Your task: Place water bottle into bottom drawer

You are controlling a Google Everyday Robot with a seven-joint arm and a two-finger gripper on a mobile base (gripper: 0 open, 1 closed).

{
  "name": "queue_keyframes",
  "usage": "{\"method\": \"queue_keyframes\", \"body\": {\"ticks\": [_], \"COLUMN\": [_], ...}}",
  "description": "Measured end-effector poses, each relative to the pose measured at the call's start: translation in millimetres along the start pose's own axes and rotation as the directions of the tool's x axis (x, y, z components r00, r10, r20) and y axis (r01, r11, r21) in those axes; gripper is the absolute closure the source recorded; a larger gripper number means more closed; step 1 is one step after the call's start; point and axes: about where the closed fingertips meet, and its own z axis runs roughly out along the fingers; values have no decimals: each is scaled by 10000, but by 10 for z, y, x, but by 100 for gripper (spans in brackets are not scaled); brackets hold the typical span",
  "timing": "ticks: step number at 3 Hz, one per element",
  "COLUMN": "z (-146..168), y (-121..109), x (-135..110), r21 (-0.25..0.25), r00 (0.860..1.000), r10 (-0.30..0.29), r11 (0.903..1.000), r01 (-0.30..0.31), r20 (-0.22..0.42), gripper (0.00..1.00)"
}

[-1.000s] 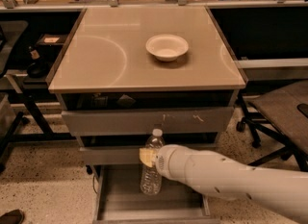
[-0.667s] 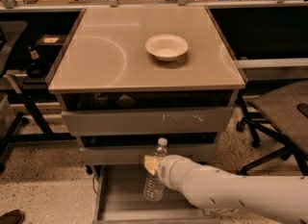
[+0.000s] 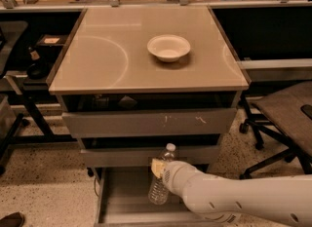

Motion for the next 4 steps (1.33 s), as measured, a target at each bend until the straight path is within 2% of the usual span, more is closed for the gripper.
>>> {"method": "queue_keyframes", "body": {"ticks": [1, 2, 4], "z": [77, 288, 738], "y": [-81, -372, -842], "x": [99, 370, 824], "r21": [-32, 257, 598], "r00": [9992, 9926, 9642], "r10": [399, 1211, 2651], "r11": [9992, 9923, 9624], "r01": [-399, -1209, -2651], "r20": [-36, -59, 90], "gripper": [100, 100, 100]}}
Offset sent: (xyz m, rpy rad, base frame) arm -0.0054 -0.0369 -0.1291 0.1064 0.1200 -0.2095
